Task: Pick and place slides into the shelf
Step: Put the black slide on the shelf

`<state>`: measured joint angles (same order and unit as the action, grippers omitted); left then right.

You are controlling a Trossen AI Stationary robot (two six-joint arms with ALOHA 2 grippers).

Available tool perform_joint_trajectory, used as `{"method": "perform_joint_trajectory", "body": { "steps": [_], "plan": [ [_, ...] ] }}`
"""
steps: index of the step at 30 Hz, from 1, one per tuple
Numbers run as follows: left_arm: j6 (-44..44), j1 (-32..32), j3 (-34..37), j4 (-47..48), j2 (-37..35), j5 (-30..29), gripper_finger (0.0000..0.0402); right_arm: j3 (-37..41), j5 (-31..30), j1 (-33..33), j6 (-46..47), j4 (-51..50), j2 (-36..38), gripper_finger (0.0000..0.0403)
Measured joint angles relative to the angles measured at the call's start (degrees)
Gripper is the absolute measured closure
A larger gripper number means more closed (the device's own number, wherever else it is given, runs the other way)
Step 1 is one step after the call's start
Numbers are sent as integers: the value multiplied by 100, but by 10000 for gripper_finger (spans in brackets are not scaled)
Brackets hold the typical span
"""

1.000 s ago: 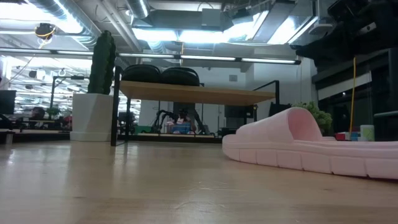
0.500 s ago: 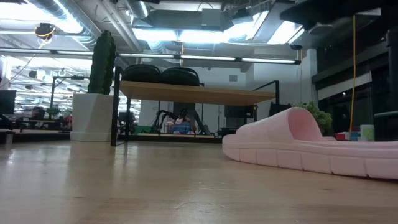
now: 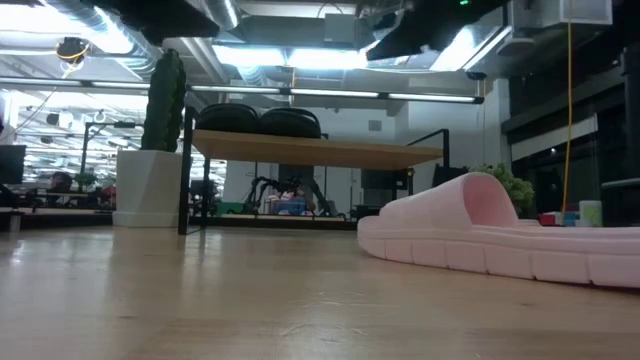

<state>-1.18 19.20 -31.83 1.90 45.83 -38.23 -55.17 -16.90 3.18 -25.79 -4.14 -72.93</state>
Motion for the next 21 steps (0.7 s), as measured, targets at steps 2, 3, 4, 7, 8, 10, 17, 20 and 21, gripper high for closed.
{"method": "perform_joint_trajectory", "body": {
  "steps": [2, 3, 4, 7, 8, 10, 17, 20, 21],
  "plan": [
    [25, -15, 219, -230, -176, 100, 401, -243, -2, 4, -29, -5, -367, 322],
    [29, -12, 286, -357, -221, 183, 401, -351, -1, 4, -34, 6, -531, 320],
    [29, -10, 335, -437, -266, 223, 401, -456, -1, 4, -52, -11, -690, 318],
    [29, 2, 412, -449, -353, 270, 401, -755, -2, 4, -296, 9, -1142, 311],
    [29, -2, 430, -444, -361, 286, 401, -856, -2, 2, -341, 8, -1286, 308],
    [32, 0, 432, -432, -361, 297, 401, -1066, -122, 2, -386, 11, -1550, 301],
    [187, -2, 432, -414, -361, 303, 401, -1578, -960, 8, -401, 0, -2239, 276],
    [322, -6, 432, -403, -361, 301, 401, -1617, -978, 4, -454, -5, -2417, 274],
    [367, -6, 432, -403, -361, 303, 401, -1621, -979, 5, -452, 16, -2462, 274]
  ]
}}
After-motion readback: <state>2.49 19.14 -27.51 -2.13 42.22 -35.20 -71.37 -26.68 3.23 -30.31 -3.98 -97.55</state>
